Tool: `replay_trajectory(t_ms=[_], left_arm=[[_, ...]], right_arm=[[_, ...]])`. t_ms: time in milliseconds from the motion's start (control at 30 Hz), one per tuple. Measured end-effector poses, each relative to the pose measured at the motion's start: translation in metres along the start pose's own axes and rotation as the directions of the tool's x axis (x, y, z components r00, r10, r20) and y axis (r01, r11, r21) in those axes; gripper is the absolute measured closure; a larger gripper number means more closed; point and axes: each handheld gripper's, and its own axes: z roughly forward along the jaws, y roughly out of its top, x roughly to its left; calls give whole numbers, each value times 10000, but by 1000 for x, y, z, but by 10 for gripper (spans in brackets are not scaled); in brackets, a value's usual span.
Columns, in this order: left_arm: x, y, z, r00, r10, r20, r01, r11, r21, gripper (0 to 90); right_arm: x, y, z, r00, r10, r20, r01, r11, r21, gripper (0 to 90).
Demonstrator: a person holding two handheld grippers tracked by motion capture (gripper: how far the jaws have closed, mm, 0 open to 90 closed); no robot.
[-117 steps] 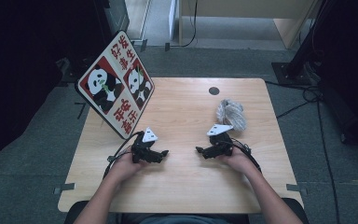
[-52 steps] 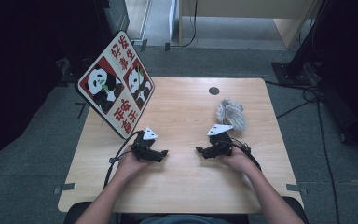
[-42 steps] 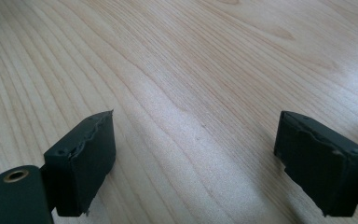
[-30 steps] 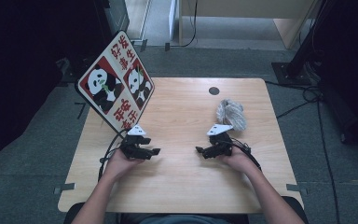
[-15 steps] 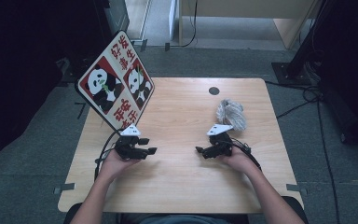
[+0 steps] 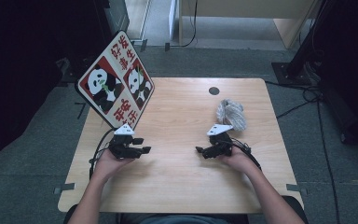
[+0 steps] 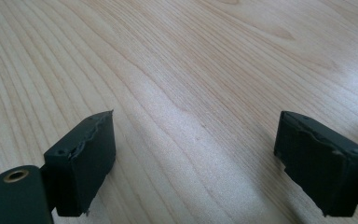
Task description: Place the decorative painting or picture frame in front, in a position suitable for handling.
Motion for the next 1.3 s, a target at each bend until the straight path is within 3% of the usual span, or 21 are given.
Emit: replay_trajectory(t_ms=[300,500,600,800,1000,1300], left_arm=[[9,-5,-13,9990,-450,-68,448,9988,-216,453],[16,-11,-21,9980,-501,-383,492,9985,-257,459],[22,-16,-30,9955,-785,-538,759,9959,-488,470],[28,-21,-41,9932,-941,-686,893,9935,-703,497],[36,-27,-53,9863,-1258,-1066,1172,9896,-835,511],[46,-31,-65,9845,-1426,-1023,1297,9839,-1232,538]], right_arm=[[0,0,0,10000,1,-3,-1,10000,2,128],[0,0,0,10000,-2,-3,2,10000,2,127],[0,0,0,10000,-4,-5,4,10000,1,127],[0,0,0,10000,0,-7,0,10000,2,127],[0,0,0,10000,-3,-8,3,10000,-1,127],[0,0,0,10000,-2,-5,2,10000,-2,127]])
